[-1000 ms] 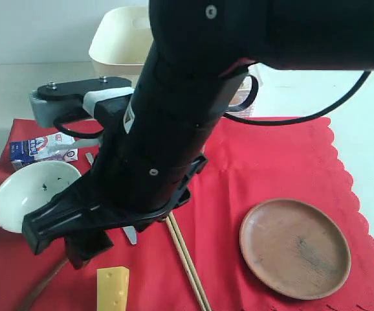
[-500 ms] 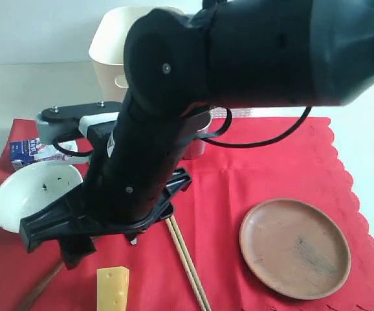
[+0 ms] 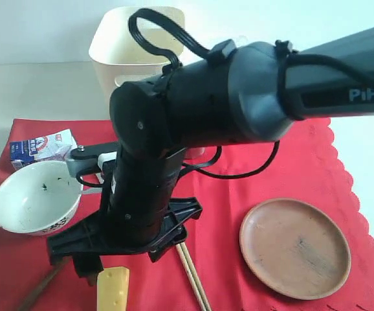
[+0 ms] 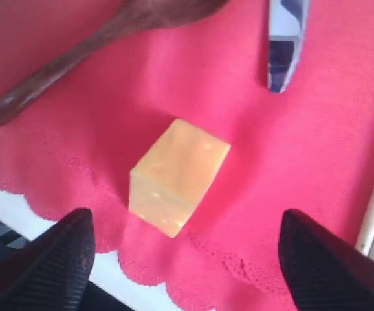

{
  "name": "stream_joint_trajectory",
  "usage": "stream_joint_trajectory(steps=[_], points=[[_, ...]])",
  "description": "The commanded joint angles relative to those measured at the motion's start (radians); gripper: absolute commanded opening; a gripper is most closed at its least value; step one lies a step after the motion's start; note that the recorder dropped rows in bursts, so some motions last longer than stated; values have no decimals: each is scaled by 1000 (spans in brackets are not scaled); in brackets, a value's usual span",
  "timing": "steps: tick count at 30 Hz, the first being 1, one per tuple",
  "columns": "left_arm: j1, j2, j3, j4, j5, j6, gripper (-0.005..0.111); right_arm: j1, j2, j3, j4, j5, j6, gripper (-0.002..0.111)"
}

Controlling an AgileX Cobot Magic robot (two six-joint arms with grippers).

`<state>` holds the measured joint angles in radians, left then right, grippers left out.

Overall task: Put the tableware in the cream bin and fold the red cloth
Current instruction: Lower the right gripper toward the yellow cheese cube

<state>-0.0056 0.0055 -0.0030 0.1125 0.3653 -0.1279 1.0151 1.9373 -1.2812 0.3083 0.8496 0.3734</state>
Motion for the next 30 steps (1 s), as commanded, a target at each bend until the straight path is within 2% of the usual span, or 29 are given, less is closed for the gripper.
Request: stream_joint_trajectory(steps=[1, 5, 13, 19, 24, 28, 30], points=[[-5, -6, 3, -2, -14, 1, 0, 51, 21, -6, -10, -19, 23, 75], [-5, -6, 3, -2, -14, 1, 0, 90, 45, -6, -25, -44, 105, 75], [-5, -6, 3, -2, -14, 1, 0, 90, 84, -8, -24, -75, 175, 75], [-5, -6, 3, -2, -14, 1, 0, 90, 122, -81, -24, -79, 177, 75], [-5, -6, 3, -2, -14, 1, 0, 90, 179, -137, -73, 14, 204, 75], [-5, -6, 3, -2, -14, 1, 0, 90, 197, -142, -135, 34, 238, 71], [-5, -6, 3, -2, -14, 1, 0, 90, 197, -142, -171, 36, 258, 64]])
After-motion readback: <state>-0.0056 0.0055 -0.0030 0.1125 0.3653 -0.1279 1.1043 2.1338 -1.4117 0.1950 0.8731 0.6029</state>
